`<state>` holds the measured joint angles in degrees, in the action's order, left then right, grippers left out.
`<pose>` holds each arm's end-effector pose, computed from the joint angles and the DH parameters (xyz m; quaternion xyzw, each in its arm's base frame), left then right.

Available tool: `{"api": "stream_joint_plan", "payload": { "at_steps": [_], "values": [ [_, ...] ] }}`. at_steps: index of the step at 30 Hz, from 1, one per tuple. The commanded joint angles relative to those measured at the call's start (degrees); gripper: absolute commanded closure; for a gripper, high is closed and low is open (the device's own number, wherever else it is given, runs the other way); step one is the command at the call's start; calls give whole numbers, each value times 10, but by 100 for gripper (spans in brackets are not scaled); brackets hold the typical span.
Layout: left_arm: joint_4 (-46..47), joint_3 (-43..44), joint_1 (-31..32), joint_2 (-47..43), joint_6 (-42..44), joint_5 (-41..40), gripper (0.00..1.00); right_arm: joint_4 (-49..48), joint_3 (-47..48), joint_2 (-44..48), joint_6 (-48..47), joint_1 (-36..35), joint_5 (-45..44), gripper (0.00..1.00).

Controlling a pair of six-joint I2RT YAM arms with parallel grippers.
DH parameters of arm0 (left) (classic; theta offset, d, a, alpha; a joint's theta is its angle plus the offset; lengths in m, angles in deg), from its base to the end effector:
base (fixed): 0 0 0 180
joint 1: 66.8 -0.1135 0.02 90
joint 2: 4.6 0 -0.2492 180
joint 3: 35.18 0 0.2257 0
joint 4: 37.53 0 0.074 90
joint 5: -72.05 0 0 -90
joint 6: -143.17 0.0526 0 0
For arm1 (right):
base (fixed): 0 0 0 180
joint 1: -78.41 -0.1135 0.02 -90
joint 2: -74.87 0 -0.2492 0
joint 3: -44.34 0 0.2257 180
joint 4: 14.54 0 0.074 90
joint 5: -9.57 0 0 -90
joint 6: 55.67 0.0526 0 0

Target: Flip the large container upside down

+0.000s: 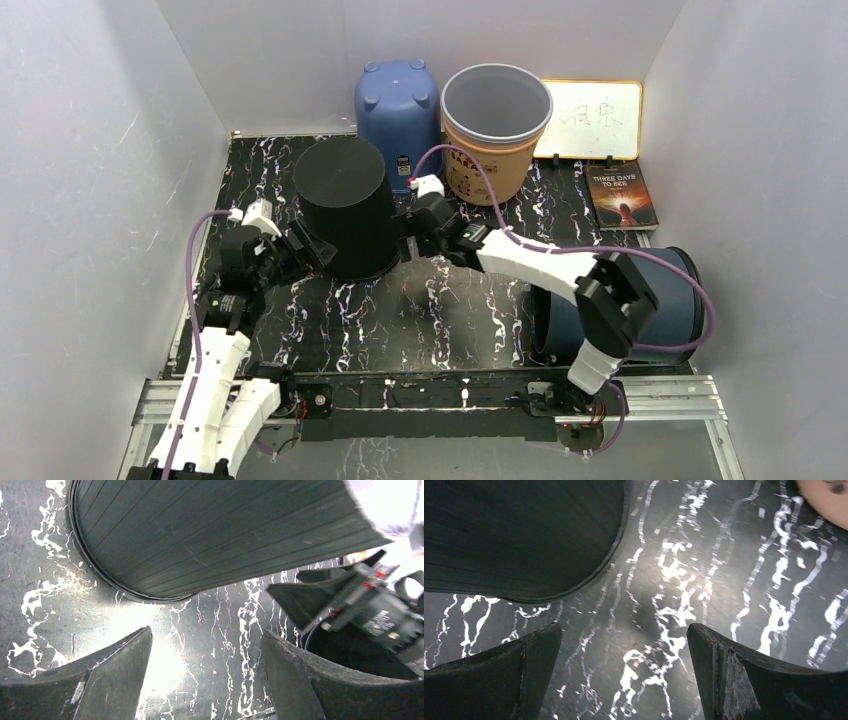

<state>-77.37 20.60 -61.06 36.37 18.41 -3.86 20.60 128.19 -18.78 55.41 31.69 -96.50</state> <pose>0.1612 -0.0291 0.2817 -0.1460 0.8270 -0.2816 0.4643 0.2481 0.2422 0.2358 -0.1507 0.9037 0.1044 0.3869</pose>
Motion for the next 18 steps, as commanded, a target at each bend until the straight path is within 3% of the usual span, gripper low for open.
{"api": "stream_joint_plan", "payload": {
  "at_steps": [1, 9, 18],
  "values": [
    [-60, 53, -2, -11, 41, 14, 21, -63, 62, -48, -10, -14, 14, 2],
    [-109, 107, -2, -18, 68, -4, 19, -79, 164, -175, -20, -18, 47, 2],
    [-100, 133, -2, -13, 90, -11, 14, -67, 449, -373, -34, -31, 89, 2]
  ]
}}
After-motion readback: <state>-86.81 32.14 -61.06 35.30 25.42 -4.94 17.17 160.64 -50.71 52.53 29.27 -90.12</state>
